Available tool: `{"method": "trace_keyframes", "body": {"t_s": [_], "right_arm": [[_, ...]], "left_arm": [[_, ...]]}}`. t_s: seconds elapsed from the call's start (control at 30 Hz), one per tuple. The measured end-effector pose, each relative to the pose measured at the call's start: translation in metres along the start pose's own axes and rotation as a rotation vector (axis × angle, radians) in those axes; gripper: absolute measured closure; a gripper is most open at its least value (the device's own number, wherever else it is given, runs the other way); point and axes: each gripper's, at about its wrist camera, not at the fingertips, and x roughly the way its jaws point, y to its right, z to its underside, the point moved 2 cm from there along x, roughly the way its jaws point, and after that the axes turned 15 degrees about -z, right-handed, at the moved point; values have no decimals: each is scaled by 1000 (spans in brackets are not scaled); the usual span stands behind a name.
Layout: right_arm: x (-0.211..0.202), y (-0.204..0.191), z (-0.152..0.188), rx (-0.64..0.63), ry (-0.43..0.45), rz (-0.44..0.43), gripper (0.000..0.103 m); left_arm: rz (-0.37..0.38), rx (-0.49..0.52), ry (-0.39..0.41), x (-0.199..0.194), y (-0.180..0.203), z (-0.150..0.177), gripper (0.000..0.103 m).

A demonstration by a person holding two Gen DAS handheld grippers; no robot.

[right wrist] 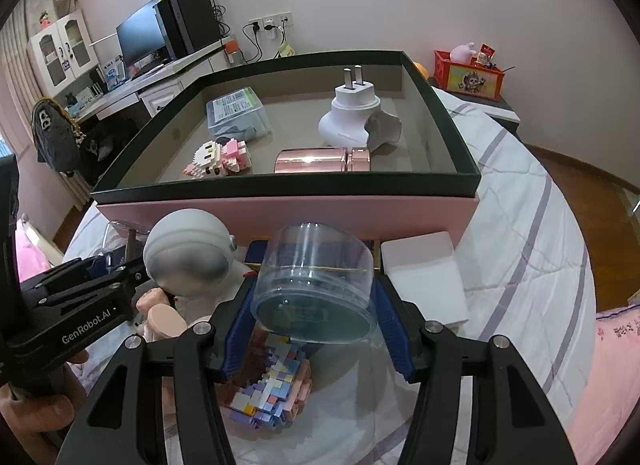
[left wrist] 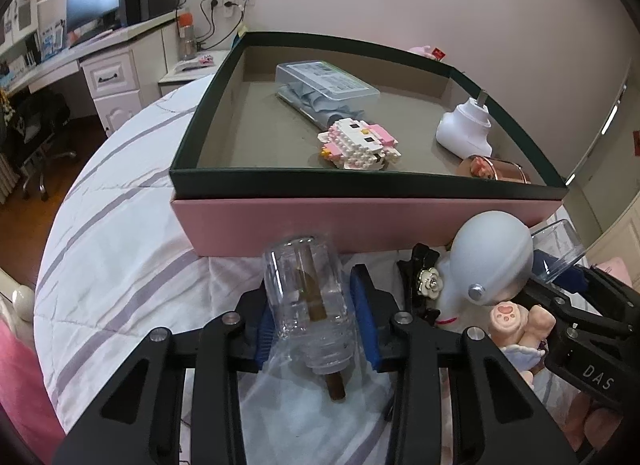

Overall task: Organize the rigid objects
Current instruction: 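Grasp the glass bottle with the left gripper while the right grasps the teal-based cup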

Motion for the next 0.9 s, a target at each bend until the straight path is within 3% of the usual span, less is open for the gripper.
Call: {"method": "trace_keyframes", "body": {"t_s": [0.4,0.9], "right_arm": [[-19,5,2,40,35,-46,46],[-53,5,-1,48,73,-78,46]], "left_arm": [[22,-19,12,-17,-9,6,70],[29,-32,117,-71,-28,-16,70]]}}
